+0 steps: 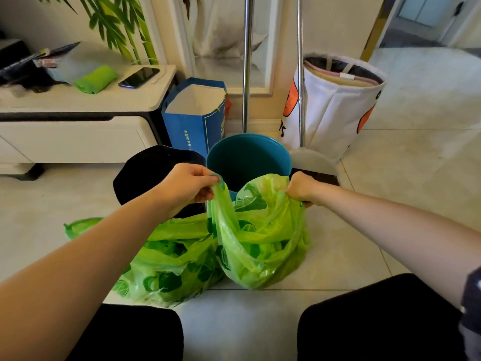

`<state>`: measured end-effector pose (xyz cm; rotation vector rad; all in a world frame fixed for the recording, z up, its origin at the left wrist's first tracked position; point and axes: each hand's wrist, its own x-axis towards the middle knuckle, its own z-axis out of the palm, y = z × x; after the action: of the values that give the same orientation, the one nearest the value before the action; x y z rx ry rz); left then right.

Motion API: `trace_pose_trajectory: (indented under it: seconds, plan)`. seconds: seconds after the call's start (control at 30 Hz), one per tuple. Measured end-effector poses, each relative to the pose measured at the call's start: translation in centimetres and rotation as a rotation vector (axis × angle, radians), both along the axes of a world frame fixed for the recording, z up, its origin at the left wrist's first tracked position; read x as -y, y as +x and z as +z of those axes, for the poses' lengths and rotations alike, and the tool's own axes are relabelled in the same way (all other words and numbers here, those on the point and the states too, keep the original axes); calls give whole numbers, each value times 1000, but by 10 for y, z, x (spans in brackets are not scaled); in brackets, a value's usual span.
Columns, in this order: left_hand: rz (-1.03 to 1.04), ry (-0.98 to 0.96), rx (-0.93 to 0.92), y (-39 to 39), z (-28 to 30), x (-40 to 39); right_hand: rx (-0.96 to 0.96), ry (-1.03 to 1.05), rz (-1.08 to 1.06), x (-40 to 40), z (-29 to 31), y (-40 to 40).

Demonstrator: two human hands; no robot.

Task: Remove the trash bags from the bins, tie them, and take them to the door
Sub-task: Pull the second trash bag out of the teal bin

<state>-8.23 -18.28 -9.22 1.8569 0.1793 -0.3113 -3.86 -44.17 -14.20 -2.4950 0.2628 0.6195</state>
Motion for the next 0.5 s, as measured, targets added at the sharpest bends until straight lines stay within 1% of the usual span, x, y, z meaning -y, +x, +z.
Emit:
trace_pose_trajectory:
  seconds: [0.1, 0.17, 0.37, 0.5]
  plan:
    - [-2, -9, -9, 0, 0, -2, 21, -45, 23, -3, -1, 2]
    - [2, -16, -12, -2, 3, -4, 31, -40, 13, -3, 0, 2]
    - [-41, -76, 4, -13, 17, -6, 12, 147, -43, 7, 18, -8]
    - [-75, -213, 28, -21, 33, -16, 61, 257, -6, 19, 41, -28]
